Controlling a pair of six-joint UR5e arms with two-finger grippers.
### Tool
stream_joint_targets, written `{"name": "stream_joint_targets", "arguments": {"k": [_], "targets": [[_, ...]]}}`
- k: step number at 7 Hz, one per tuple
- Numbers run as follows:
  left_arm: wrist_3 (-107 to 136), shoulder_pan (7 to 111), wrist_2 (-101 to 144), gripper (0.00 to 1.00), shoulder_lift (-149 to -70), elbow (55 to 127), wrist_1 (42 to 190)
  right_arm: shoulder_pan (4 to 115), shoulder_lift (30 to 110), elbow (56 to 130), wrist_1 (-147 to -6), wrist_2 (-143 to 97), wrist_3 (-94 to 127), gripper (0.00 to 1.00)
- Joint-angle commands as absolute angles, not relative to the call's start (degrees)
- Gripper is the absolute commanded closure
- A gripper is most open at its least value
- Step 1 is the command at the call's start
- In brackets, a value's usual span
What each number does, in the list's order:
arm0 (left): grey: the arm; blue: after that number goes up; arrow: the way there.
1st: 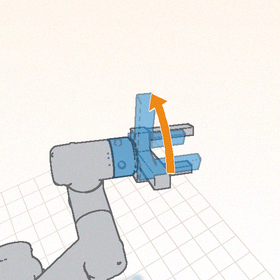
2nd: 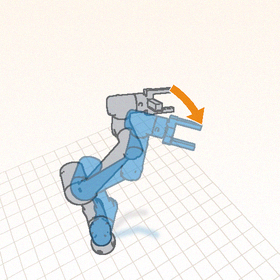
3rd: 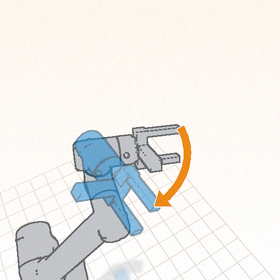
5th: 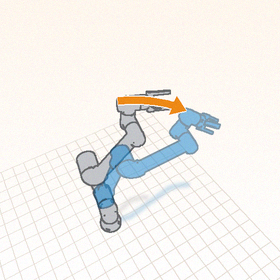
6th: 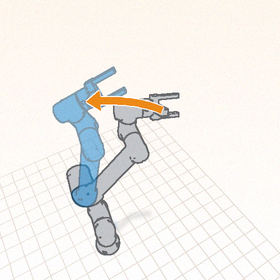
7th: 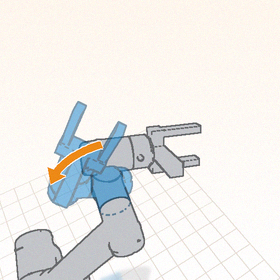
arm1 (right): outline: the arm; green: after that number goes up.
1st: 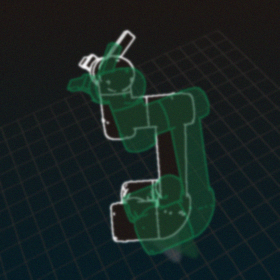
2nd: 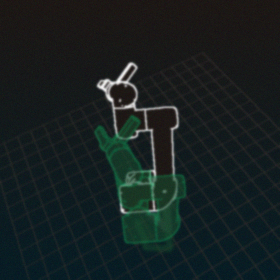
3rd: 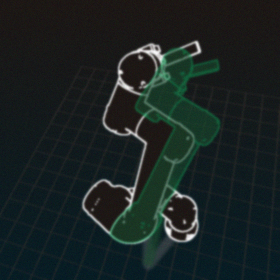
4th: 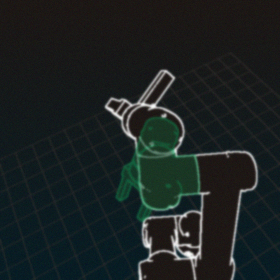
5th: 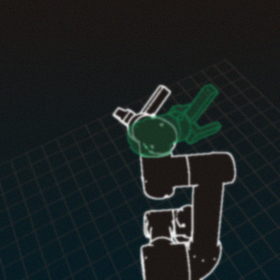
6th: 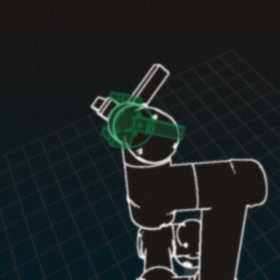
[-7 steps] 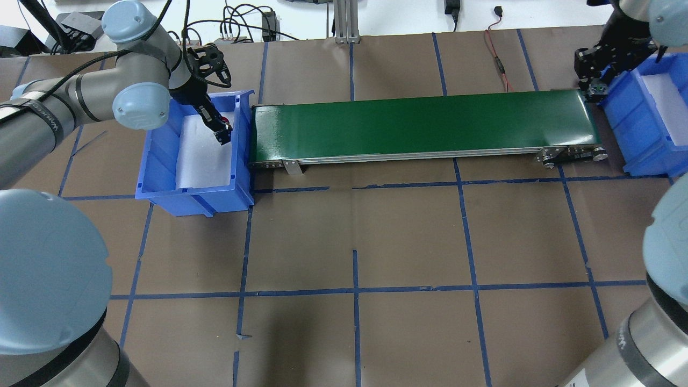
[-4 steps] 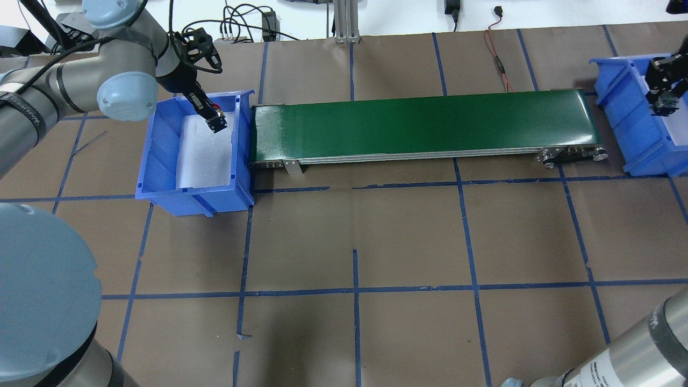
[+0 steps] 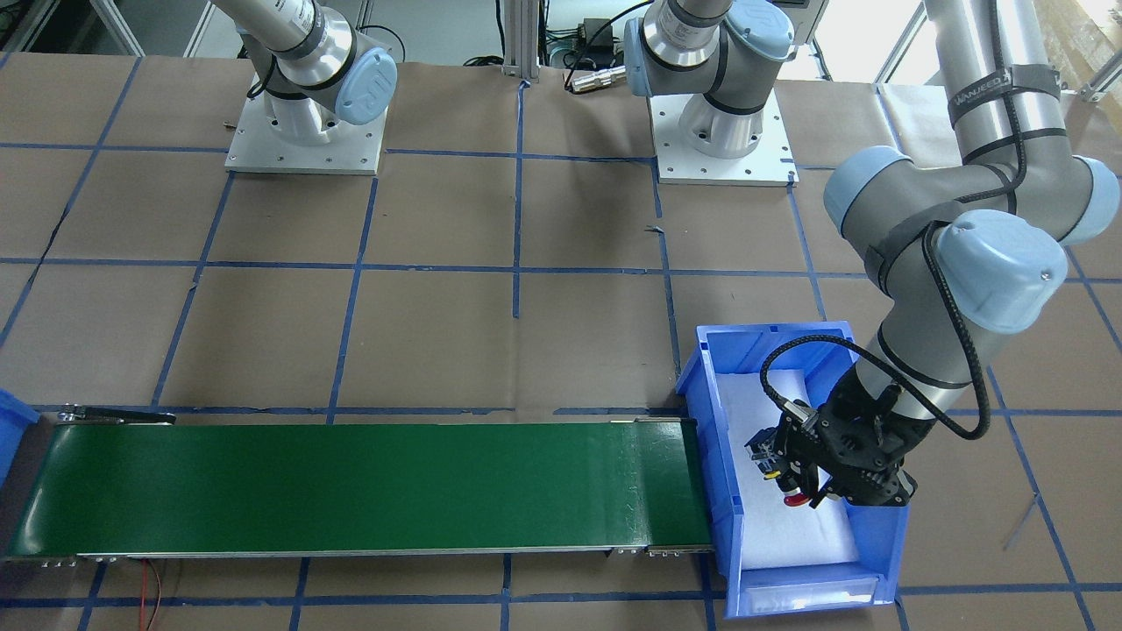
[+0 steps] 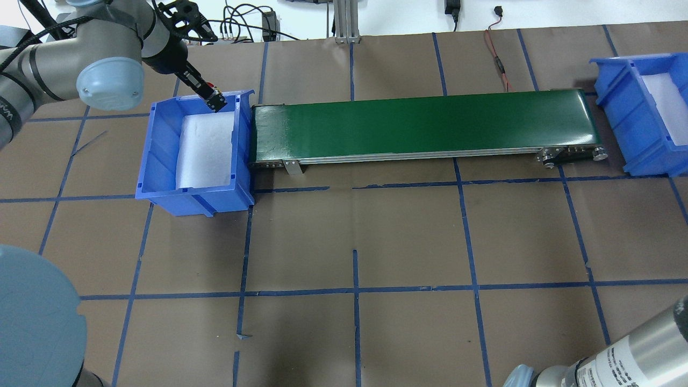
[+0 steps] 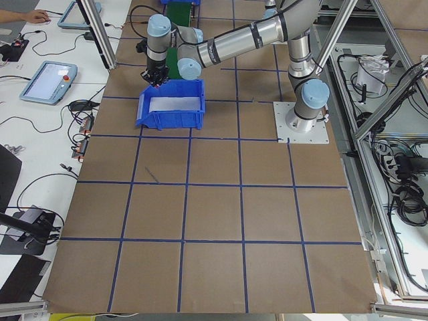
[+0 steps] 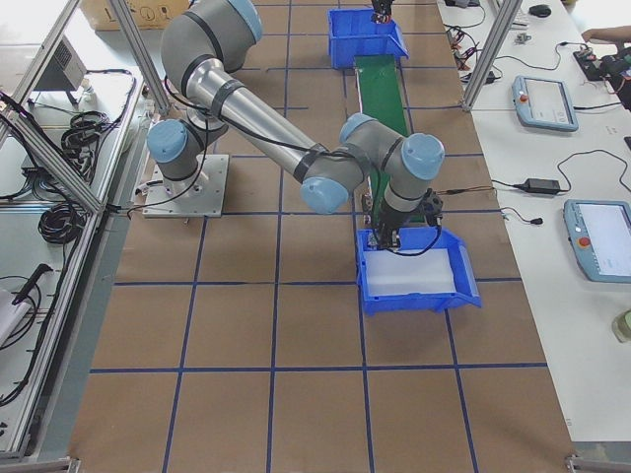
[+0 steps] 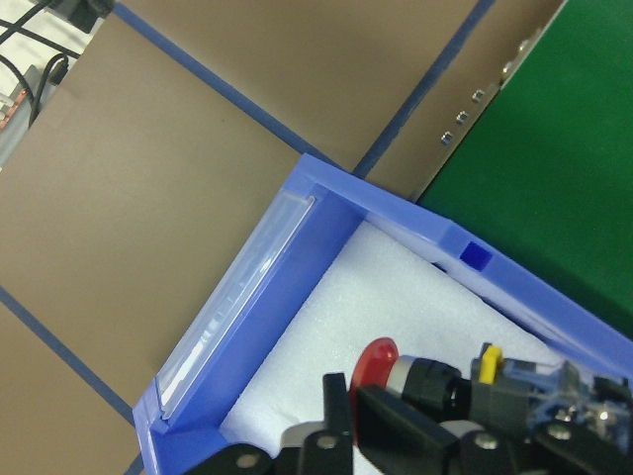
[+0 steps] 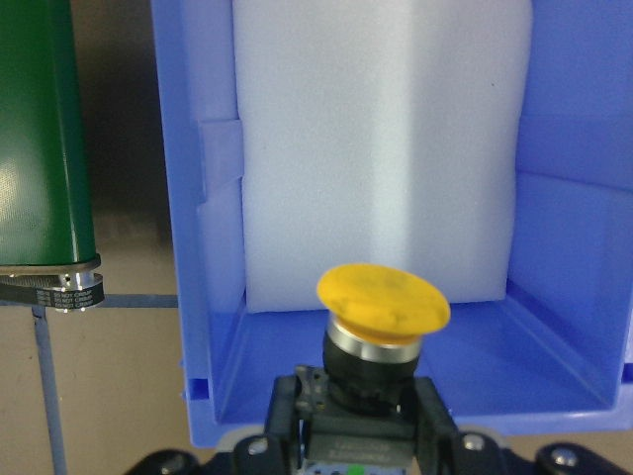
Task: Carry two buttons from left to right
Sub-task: 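Carry yellow button to far bin with right gripper while left lifts red button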
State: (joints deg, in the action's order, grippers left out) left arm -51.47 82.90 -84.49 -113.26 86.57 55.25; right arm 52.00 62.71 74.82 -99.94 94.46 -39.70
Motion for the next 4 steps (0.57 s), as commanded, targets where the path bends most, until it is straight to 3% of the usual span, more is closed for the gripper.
{"name": "stream_joint_targets", "arguments": {"k": [1, 4], "targets": [[-39.1, 86.0, -85.3, 0.96, -114.2, 83.9, 55.4, 51.9, 58.0, 71.7, -101.6, 94.5, -39.9, 0.92], [-25.2, 93.9, -90.4, 0.96, -118.6, 82.5, 53.4, 51.9, 54.3, 67.9, -101.4, 94.5, -39.9, 0.92]]}}
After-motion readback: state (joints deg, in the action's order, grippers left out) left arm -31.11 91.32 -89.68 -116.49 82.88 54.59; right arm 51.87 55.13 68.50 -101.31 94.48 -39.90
